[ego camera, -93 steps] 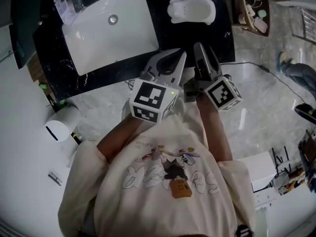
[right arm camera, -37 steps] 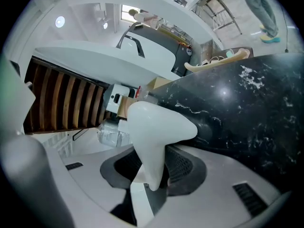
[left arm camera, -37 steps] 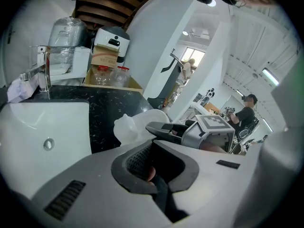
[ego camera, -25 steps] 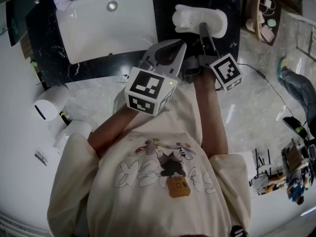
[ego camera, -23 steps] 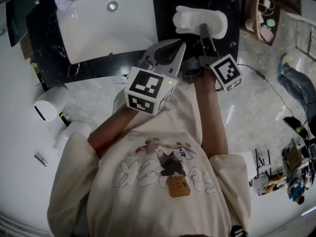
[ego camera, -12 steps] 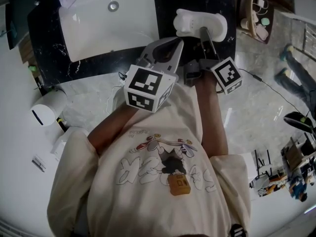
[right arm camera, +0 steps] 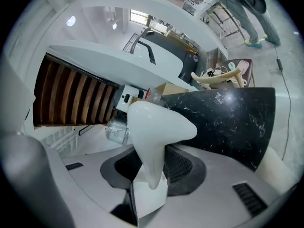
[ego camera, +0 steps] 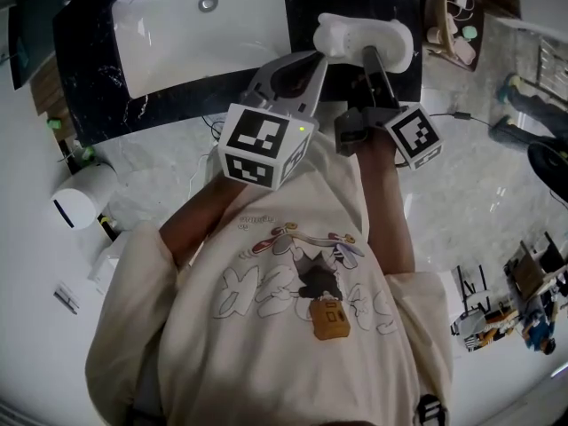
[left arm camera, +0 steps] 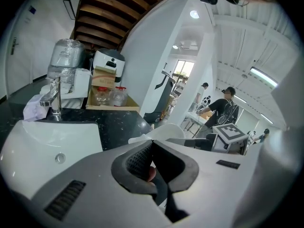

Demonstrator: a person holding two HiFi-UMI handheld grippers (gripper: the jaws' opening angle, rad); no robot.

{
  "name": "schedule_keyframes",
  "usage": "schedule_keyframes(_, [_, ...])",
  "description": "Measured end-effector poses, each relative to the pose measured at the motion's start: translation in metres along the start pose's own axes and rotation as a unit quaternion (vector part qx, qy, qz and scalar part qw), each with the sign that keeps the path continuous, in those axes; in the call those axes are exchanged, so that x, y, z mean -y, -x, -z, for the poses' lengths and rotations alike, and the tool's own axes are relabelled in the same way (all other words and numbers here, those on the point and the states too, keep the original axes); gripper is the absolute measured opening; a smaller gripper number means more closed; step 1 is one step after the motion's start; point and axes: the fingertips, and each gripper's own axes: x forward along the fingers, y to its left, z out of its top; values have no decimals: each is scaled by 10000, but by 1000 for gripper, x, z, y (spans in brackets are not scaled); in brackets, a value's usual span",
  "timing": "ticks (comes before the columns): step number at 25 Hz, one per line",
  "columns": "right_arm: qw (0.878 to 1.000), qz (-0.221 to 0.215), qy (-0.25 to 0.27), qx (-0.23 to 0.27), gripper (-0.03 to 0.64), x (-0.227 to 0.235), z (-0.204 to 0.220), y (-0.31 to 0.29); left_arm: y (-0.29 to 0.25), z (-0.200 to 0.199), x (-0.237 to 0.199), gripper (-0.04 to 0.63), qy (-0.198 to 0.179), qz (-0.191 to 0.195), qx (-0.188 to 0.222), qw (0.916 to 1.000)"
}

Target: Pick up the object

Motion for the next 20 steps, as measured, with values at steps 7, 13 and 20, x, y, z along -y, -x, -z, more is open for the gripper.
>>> schedule_keyframes(7, [9997, -119, -183, 81, 149, -26, 8, 31, 30, -2, 8, 3, -6, 113, 129, 9999])
schedule_keyframes(13, [9994, -286, -63, 189, 149, -48, 12, 58, 58, -6, 18, 3, -145, 176, 264, 9994])
schedule_keyframes(20, [9988, -414, 129, 233, 149, -65, 18, 94, 73, -13, 20, 3, -184, 109, 451, 9988])
